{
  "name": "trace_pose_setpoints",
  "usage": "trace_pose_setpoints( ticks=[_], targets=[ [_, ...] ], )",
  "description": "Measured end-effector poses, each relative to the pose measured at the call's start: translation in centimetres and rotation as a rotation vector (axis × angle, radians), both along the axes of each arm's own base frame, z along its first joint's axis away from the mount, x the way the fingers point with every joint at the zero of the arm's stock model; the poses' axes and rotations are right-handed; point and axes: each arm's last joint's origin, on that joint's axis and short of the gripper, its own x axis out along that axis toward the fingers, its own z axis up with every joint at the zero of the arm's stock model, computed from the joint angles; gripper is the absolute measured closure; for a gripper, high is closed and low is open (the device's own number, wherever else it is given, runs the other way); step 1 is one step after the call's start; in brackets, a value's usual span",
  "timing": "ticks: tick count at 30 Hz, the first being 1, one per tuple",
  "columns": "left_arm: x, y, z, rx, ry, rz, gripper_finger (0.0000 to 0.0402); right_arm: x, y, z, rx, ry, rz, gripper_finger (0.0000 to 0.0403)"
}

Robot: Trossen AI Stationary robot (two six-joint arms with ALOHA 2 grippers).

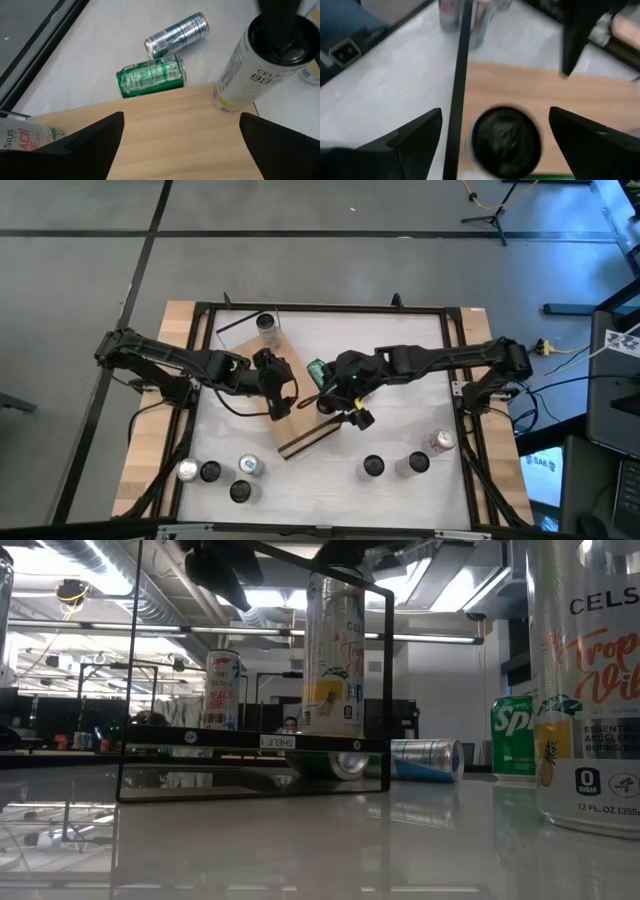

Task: Place canned beverage on shelf
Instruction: Put the white yellow soda can on the shelf

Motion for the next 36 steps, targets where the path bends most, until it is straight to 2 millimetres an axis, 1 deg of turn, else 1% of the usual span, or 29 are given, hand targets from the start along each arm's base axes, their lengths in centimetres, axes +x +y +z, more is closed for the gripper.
trace_pose_setpoints(
  ticks=[5,9,15,19,36],
  targets=[
    [0.1,0.0,0.0,0.0,-0.006,0.001,0.0015,0.9,0.1,-0.9,-0.001,0.002,0.001,0.0043],
    [0.1,0.0,0.0,0.0,-0.007,0.0,0.0015,1.1,0.0,-1.6,-0.004,0.037,0.0,0.0043],
    [0.1,-0.1,0.0,-0.001,-0.01,-0.004,0.0015,1.3,-0.8,-2.4,0.019,0.089,-0.034,0.0043],
    [0.1,-0.1,0.0,-0.001,-0.01,-0.004,0.0015,1.3,-1.2,-2.4,0.053,0.101,-0.049,0.0043],
    [0.1,-0.1,0.0,-0.001,-0.01,-0.004,0.0015,1.3,-1.3,-2.4,0.053,0.098,-0.05,0.0043]
  ],
)
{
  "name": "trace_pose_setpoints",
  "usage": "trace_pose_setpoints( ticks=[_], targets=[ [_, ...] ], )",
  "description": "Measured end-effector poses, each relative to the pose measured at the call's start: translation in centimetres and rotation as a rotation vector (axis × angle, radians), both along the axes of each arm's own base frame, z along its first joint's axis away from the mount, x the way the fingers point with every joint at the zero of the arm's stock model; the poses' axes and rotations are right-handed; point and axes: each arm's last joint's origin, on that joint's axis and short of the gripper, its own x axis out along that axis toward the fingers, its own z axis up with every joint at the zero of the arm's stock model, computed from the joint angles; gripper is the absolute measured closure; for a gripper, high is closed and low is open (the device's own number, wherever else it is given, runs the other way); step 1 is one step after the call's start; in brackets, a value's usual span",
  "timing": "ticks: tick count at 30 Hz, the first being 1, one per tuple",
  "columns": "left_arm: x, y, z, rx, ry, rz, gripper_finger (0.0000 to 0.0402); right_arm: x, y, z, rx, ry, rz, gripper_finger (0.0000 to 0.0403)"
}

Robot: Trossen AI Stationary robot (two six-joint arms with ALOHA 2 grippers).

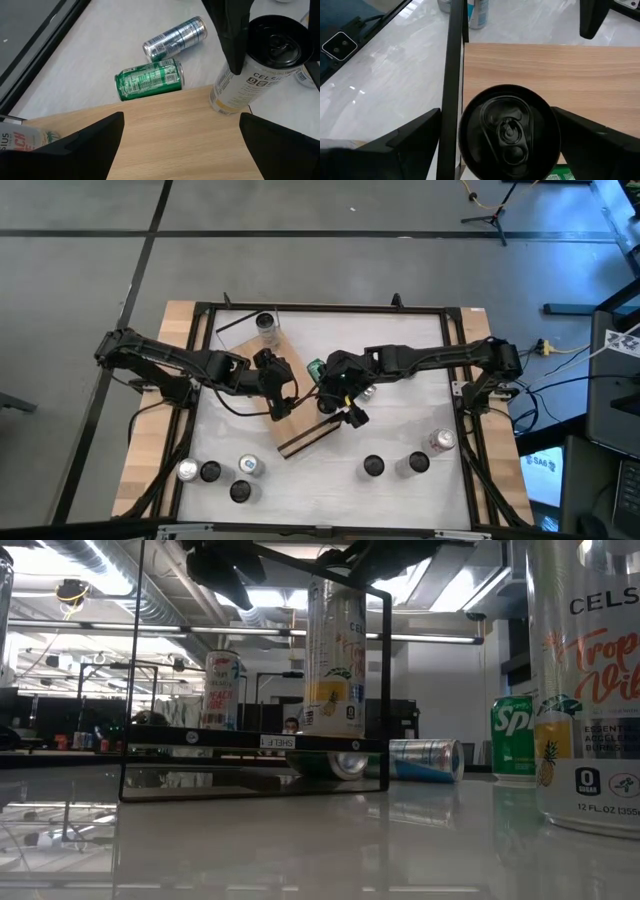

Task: Place canned beverage on shelf
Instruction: Put the white yellow soda can on the shelf

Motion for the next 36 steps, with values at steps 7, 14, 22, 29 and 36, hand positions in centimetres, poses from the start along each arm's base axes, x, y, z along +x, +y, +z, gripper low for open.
trace_pose_setpoints(
  ticks=[7,14,22,29,36],
  targets=[
    [0.0,0.0,0.0,0.0,0.0,0.0,0.0015,0.07,0.0,0.07,0.033,0.007,-0.037,0.0043],
    [0.0,0.0,0.0,0.0,0.0,0.0,0.0015,0.21,0.0,0.2,0.062,0.003,-0.07,0.0043],
    [0.0,0.0,0.0,0.0,0.0,0.0,0.0015,0.3,-0.06,0.35,0.094,0.006,-0.12,0.0043],
    [0.0,0.0,-0.01,0.0,0.001,0.0,0.0015,-0.02,-0.12,0.07,0.087,0.055,-0.146,0.0043],
    [-0.01,0.0,-0.01,0.0,0.001,-0.001,0.0015,-0.05,-0.1,0.04,0.096,0.064,-0.156,0.0062]
  ],
)
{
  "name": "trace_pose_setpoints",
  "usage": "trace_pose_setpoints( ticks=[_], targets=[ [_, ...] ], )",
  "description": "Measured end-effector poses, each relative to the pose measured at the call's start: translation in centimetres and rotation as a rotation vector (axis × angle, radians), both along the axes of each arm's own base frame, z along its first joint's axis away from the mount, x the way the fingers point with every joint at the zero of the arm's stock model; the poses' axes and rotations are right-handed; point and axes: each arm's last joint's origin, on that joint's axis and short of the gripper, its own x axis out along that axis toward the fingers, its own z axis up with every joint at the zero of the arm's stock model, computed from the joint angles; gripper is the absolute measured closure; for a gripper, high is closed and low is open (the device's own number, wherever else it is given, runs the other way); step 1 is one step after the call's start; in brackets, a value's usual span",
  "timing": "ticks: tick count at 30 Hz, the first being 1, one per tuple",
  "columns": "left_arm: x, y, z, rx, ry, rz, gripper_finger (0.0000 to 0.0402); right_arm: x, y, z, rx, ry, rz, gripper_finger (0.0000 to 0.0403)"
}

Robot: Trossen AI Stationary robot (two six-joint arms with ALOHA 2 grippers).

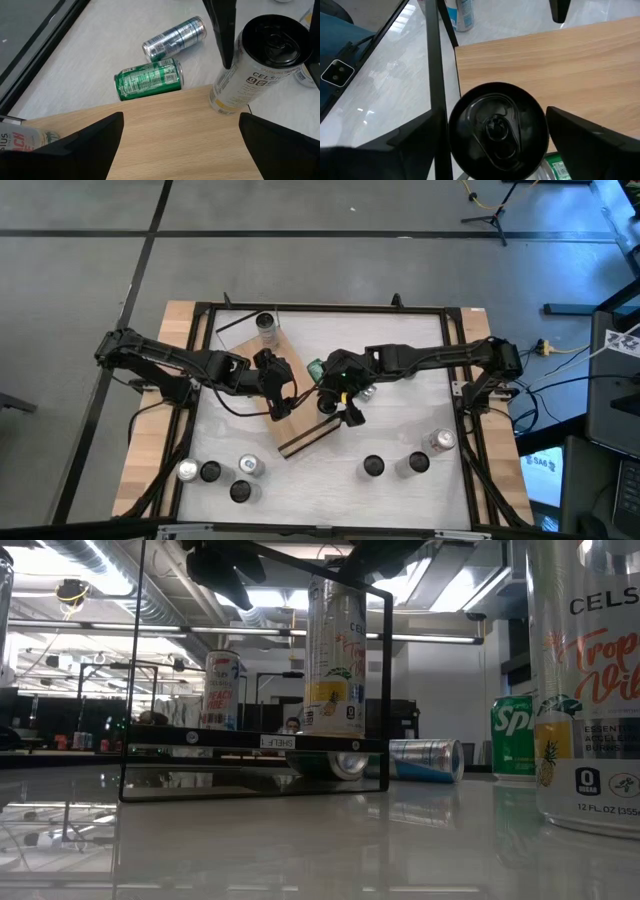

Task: Place canned beverage on shelf
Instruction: Put the white yellow soda can on the shelf

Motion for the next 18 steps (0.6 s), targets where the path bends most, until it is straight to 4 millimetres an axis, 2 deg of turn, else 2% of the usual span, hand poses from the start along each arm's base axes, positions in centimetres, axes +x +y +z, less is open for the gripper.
trace_pose_setpoints(
  ticks=[10,14,18],
  targets=[
    [0.0,0.01,0.0,0.002,0.0,0.001,0.0015,0.03,-0.07,0.07,-0.003,0.006,-0.056,0.0148],
    [-0.04,0.02,0.06,0.005,-0.002,0.002,0.0015,0.12,-0.14,0.14,0.0,-0.002,-0.074,0.0155],
    [-0.07,0.04,0.09,0.011,-0.002,-0.002,0.0015,0.39,-0.19,0.21,-0.005,-0.026,-0.105,0.0142]
  ],
)
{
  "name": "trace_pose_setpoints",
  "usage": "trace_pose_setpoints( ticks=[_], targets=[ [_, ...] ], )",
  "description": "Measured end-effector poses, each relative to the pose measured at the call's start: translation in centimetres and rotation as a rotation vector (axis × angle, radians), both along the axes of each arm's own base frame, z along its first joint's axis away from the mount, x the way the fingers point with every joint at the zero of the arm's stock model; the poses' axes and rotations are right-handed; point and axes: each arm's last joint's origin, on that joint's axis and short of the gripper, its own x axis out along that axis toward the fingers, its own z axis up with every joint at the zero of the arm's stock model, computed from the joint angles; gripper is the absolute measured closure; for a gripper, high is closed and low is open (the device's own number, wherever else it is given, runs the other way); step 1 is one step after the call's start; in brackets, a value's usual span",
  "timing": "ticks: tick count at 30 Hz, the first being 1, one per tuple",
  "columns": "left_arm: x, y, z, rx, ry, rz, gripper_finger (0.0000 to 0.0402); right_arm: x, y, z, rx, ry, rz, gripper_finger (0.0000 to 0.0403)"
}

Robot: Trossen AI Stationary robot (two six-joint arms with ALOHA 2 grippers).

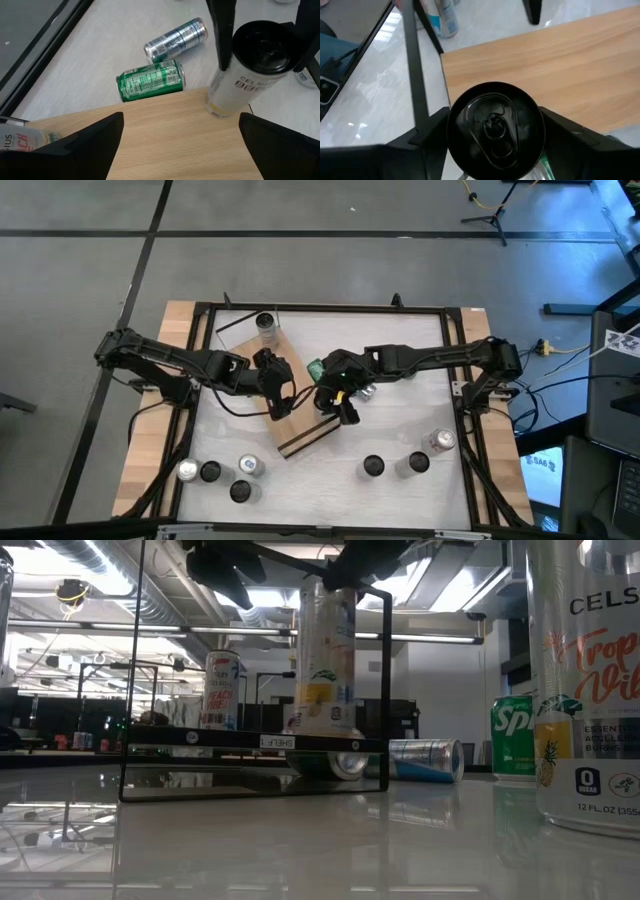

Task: Place canned beverage on shelf
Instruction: Put the white yellow soda can on the shelf

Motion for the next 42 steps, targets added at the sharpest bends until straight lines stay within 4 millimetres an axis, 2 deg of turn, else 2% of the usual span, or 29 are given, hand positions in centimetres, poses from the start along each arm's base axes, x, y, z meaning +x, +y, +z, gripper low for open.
trace_pose_setpoints(
  ticks=[8,15,19,33,42],
  targets=[
    [-0.4,0.1,0.0,0.011,0.054,0.0,0.0015,0.5,-1.1,0.4,-0.059,-0.066,-0.081,0.015],
    [-0.6,0.2,2.0,0.036,0.04,0.001,0.0015,0.9,-3.1,0.8,-0.005,-0.108,-0.184,0.0141],
    [-0.6,0.2,2.8,0.056,0.024,-0.019,0.0015,1.0,-3.6,0.9,0.024,-0.116,-0.235,0.014],
    [-0.6,0.2,3.0,0.056,0.017,-0.009,0.0015,0.8,-3.6,0.6,0.094,-0.062,-0.323,0.0139],
    [-0.5,0.3,3.0,0.055,0.015,-0.008,0.0015,0.5,-2.4,0.4,0.104,-0.018,-0.315,0.0139]
  ],
)
